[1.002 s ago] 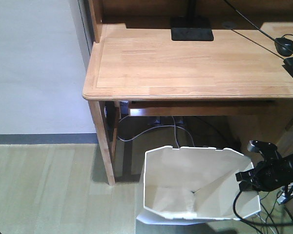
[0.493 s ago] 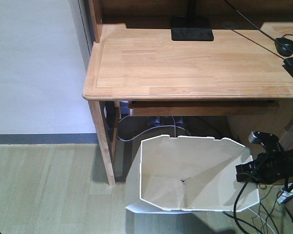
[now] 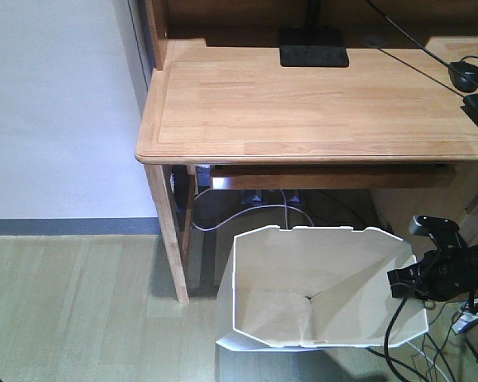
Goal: Move trash bin to bedside with robot
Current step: 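Lift the bin slightly and pull it out from under the desk, then drive the base away from the desk toward the bed, holding the bin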
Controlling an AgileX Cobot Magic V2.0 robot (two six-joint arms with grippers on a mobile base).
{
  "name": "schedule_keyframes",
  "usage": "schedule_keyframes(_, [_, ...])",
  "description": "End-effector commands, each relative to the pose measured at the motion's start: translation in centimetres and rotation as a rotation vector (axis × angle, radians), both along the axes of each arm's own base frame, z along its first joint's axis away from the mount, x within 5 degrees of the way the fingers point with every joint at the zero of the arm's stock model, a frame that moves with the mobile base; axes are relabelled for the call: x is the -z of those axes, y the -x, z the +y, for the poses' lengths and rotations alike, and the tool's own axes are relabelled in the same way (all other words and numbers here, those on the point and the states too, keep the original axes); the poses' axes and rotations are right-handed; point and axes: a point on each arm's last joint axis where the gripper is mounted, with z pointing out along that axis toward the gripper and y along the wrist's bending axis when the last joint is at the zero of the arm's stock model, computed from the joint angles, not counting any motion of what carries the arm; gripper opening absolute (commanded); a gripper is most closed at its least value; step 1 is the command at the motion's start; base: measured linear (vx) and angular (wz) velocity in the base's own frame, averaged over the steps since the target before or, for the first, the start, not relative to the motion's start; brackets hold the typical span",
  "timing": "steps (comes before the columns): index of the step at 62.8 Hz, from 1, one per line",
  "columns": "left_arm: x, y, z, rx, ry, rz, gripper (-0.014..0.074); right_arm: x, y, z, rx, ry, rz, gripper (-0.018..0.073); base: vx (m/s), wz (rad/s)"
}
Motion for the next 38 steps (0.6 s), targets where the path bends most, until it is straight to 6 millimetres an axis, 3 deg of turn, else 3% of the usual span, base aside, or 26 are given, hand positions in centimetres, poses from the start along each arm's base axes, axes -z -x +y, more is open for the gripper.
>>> schedule_keyframes(1, [-0.36, 0.08, -0.05, 0.009, 0.022, -0.077, -0.0006, -2.83, -0.93, 1.41, -0.007, -0.204, -0.083, -0.0002, 0.0, 0.01])
schedule_keyframes(38, [-0.36, 0.08, -0.05, 0.009, 0.022, -0.077, -0.0006, -2.83, -0.93, 1.41, -0.007, -0.204, -0.083, -0.0002, -0.03, 0.12])
